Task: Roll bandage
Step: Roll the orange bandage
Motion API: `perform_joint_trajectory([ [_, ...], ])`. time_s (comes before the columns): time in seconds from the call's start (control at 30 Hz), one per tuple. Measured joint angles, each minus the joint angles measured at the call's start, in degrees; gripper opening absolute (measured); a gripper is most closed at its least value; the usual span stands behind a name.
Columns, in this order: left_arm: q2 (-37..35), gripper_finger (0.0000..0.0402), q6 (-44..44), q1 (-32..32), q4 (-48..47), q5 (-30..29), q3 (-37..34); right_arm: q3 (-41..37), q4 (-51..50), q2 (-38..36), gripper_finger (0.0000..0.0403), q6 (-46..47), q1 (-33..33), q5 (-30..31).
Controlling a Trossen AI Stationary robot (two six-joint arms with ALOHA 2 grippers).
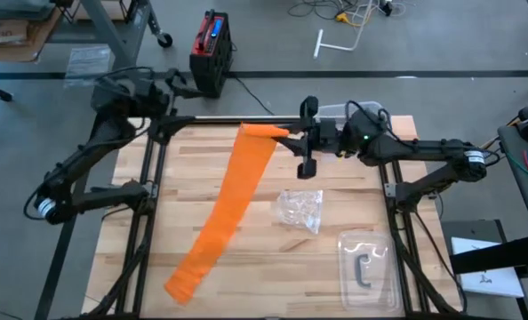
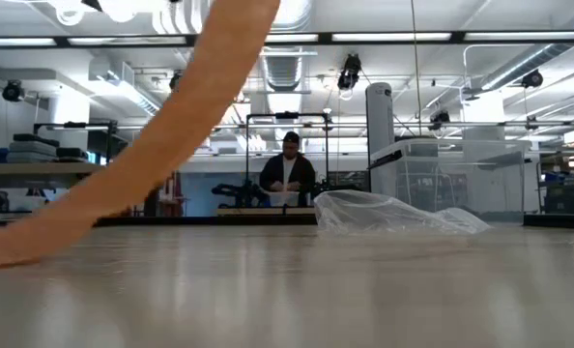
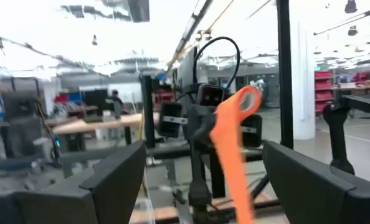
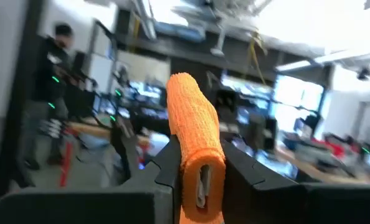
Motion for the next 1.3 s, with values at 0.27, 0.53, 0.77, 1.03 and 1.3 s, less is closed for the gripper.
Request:
perform_joint_trajectory([
  [0.27,-3.5,0.0313,-1.0,0.0,0.0,-1.2,0.0,11.6,-2.7,3.1,0.0069,-0.7,12.4,-0.1],
  [0.53,-3.7,0.0303,-3.0,0.0,0.0,-2.2,0.0,21.6,-3.7,9.8,0.0061,-1.6,21.7,0.2],
  [0.77,-3.3,0.0297,-1.6,0.2,-0.1,-2.8,0.0,30.7,-13.3,13.4,0.0065,-4.5,20.2,4.7],
  [1.03,-2.2,0.0298,4.2,3.5,-8.6,-3.3,0.0,32.2,-19.3,16.7,0.0066,0.9,4.7,-0.3],
  [1.3,1.0,0.0297,13.8,15.1,-21.2,-3.1,-0.2,28.7,-19.5,24.4,0.0065,5.8,-11.7,-14.1],
])
